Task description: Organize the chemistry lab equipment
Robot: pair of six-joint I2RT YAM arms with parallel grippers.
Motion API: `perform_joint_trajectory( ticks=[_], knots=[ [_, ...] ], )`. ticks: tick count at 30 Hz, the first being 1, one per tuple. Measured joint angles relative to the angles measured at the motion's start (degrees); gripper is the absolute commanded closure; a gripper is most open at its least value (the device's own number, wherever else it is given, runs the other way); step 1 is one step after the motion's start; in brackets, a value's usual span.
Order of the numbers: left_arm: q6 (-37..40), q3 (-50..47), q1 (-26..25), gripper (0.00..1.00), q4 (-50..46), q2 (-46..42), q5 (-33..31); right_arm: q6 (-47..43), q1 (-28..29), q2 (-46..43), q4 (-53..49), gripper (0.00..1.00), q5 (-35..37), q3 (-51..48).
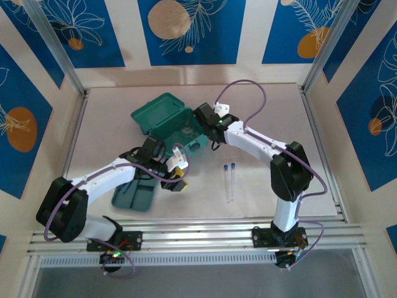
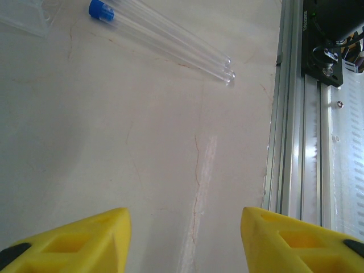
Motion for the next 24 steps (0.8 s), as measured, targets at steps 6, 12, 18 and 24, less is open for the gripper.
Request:
perform_joint_trajectory(
  ticks=[6, 12, 18, 24],
  knots=[
    [0.00, 0.00, 0.00, 0.46, 0.00, 0.00, 0.00, -0.15, 0.50, -5.88, -1.62, 0.48, 0.59, -0.24],
    [0.00, 0.00, 0.00, 0.46, 0.02, 0.00, 0.00, 0.83, 0.74, -18.10, -2.93, 0.55, 1.33, -6.19],
    [-0.02, 0.00, 0.00, 0.46, 0.02, 0.00, -0.02, 2.25, -0.11, -26.05, -5.31, 0.63, -0.70, -14.19],
    [-0.02, 0.00, 0.00, 0.46, 0.02, 0.00, -0.02, 3.04, -1.70, -27.76, -6.12, 0.68, -6.16, -23.74]
  ],
)
